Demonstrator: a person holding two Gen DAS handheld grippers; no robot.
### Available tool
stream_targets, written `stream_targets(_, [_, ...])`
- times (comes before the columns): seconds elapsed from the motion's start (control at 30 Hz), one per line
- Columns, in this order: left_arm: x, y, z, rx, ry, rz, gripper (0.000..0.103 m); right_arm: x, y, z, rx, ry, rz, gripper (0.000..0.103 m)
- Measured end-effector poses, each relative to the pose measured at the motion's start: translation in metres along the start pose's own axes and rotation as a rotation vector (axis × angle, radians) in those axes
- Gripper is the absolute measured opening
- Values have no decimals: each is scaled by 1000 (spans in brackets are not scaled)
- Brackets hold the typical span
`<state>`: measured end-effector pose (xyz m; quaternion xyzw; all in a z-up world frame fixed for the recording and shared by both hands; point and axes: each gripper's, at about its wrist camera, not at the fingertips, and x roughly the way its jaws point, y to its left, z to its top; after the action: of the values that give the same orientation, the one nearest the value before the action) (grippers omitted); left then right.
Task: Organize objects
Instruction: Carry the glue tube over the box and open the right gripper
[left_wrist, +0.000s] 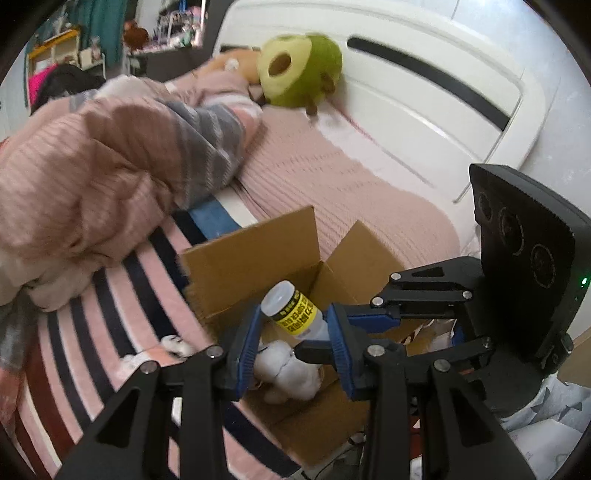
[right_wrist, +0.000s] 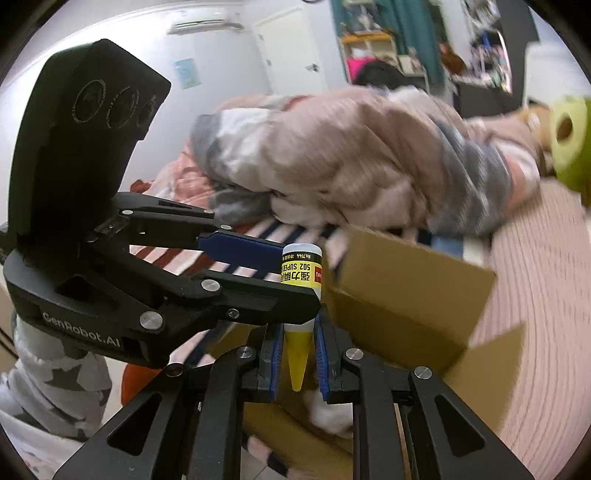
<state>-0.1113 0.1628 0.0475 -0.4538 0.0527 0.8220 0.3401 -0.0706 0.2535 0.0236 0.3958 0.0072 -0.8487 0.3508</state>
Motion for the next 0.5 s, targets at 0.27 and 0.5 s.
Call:
stream_targets(0.27, [29, -11, 5, 12, 75, 14, 34, 11, -19, -10, 27, 48, 19, 11])
stream_targets(0.5, [34, -17, 7, 29, 99, 52, 60, 12, -21, -11, 22, 74, -34, 25])
